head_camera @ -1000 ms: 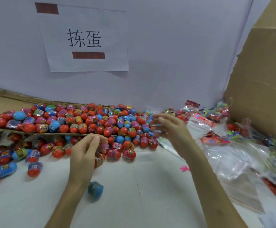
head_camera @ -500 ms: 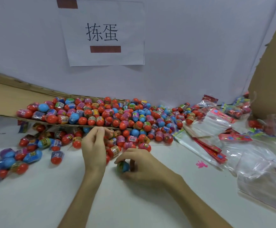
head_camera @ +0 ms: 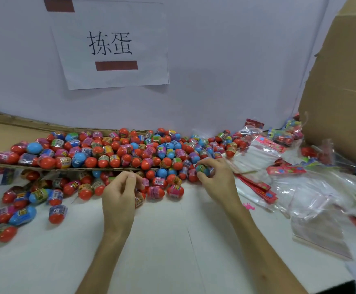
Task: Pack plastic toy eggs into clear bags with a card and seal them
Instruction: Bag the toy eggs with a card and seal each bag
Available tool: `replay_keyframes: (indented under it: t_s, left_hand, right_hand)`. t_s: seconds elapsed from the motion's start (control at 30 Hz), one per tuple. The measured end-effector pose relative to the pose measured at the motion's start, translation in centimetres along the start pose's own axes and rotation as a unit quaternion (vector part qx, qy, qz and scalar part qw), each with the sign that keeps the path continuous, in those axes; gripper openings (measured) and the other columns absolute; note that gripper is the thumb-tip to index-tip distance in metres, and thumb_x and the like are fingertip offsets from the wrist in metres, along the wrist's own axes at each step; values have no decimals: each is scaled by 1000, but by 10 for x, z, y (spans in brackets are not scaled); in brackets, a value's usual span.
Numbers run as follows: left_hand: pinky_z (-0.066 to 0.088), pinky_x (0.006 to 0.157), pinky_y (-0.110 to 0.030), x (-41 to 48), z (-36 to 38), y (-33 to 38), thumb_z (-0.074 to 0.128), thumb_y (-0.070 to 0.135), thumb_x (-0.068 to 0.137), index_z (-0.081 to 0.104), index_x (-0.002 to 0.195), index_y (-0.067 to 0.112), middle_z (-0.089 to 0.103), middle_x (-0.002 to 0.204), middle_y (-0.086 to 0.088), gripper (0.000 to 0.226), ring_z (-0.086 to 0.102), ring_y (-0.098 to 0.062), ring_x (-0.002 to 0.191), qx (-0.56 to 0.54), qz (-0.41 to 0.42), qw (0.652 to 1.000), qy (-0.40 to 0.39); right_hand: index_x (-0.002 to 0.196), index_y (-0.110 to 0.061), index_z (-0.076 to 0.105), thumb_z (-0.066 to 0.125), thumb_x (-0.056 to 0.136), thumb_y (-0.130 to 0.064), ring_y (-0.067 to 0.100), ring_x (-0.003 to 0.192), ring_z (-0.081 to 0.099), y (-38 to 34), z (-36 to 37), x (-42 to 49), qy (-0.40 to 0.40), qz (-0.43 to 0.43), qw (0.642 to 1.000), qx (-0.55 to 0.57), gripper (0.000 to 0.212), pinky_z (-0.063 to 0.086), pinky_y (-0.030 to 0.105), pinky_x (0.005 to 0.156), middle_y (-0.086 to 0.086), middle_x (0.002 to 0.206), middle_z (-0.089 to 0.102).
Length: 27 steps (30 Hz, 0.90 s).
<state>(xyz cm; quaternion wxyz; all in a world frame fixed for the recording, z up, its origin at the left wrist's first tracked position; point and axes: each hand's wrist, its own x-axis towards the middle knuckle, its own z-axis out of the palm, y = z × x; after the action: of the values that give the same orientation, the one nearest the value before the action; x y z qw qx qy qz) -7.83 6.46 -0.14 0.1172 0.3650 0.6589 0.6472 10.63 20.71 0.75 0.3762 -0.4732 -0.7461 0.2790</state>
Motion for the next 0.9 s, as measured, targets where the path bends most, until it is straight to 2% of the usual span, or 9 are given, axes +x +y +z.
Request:
replay_keyframes:
  t_s: [0.07,0.13,0.27,0.37,0.5,0.63,0.7,0.8,0.9]
  left_hand:
    - [47,61,-19,-1,1,3,51,12,106,69,76,21,69,75,2,36,61,-13,68,-2,15,1000,-18]
    - [41,54,-15,-2,3,5,51,10,106,70,77,20,67,76,-3,36,57,-17,63,6,26,999,-34]
    - [47,62,-31,-6,5,4,53,13,105,70,80,23,67,76,3,33,59,-18,73,40,44,996,-60]
    - [46,61,-35,-7,7,1,54,17,105,69,79,23,64,71,7,31,57,-11,67,55,45,994,-89]
    - [42,56,-25,-8,8,-2,56,22,104,66,76,25,62,68,5,31,58,-14,69,120,77,984,-105]
    - [40,56,-16,-7,8,-2,57,19,104,66,75,25,61,67,8,30,58,-12,69,137,105,981,-87]
    - [45,58,-22,-5,7,-3,57,20,103,67,77,24,62,68,7,28,60,-13,71,140,107,982,-73]
    - [53,69,-40,-5,7,-2,58,19,103,70,83,18,66,75,5,24,62,-15,78,146,113,981,-58]
    - [53,76,-41,-5,6,12,58,20,103,72,87,17,67,83,9,22,61,-13,88,167,137,975,-44]
  right_hand:
    - [125,-22,66,74,90,-14,15,94,60,2,-2,0,-1,8,1000,-16,36,43,13,73,-1,114,61]
    - [126,-25,59,76,88,-13,10,92,60,2,-3,-1,-5,2,1000,-19,43,42,11,68,-5,111,62]
    - [134,-28,54,71,90,-8,8,115,60,2,-17,4,-99,-9,991,93,52,51,17,84,-10,131,59]
    - [134,-29,57,64,95,-5,12,124,58,3,-38,18,-82,4,987,136,46,52,32,100,-9,138,58]
    - [135,-21,61,66,94,-15,21,116,60,20,-58,43,-12,33,999,-26,41,53,46,98,2,138,58]
    - [142,-17,56,65,93,-32,34,132,50,60,-75,59,7,136,963,-234,52,42,50,108,9,146,54]
    - [134,-21,63,67,89,-29,33,128,54,75,-74,57,-3,174,957,-232,46,42,44,106,8,140,61]
    - [109,-26,76,68,85,-25,33,115,60,85,-64,52,61,168,962,-208,26,38,40,98,7,120,72]
    - [97,-23,78,66,88,-22,36,105,61,86,-65,51,102,132,962,-217,15,38,43,95,9,105,75]
